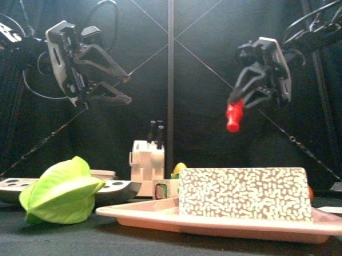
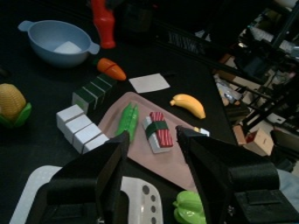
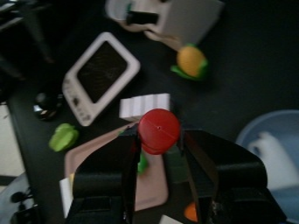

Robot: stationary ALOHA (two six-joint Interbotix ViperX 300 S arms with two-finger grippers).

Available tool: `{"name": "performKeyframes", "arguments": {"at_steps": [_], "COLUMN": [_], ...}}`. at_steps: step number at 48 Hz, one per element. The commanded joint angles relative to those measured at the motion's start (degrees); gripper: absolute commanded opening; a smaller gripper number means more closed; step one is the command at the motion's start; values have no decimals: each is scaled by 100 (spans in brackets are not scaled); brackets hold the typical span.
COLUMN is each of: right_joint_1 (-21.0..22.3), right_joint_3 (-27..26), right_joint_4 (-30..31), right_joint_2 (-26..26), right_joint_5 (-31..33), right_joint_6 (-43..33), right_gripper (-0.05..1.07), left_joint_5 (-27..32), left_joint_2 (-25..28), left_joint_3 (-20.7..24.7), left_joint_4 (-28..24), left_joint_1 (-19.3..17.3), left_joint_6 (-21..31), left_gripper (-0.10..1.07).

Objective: Place ketchup in bowl

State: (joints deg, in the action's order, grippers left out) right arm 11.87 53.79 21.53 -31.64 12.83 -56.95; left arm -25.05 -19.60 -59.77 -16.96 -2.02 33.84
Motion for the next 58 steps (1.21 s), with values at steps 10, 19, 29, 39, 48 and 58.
{"name": "performKeyframes", "arguments": {"at_steps": [10,19,29,39,48,58], "right_joint_1": [694,729,729,756,791,782], "right_joint_3": [123,18,-158,-132,-123,-167], "right_joint_4": [35,132,299,475,606,896], "right_joint_2": [114,308,369,413,624,958], "right_joint_5": [1055,1723,2312,2443,2461,2566], "right_joint_6": [9,9,9,0,9,0], "right_gripper": [58,58,58,58,59,60], "left_joint_5": [773,1081,1081,1116,1116,1116], "left_joint_2": [-176,-220,-229,-220,-229,-229], "left_joint_3": [9,-26,-88,-123,-132,-132], "left_joint_4": [-26,-26,-35,-35,-35,-44], "left_joint_1": [26,26,26,35,35,44], "left_joint_6": [-18,-18,-18,-18,-18,-18], "left_gripper": [84,84,84,84,84,84]}}
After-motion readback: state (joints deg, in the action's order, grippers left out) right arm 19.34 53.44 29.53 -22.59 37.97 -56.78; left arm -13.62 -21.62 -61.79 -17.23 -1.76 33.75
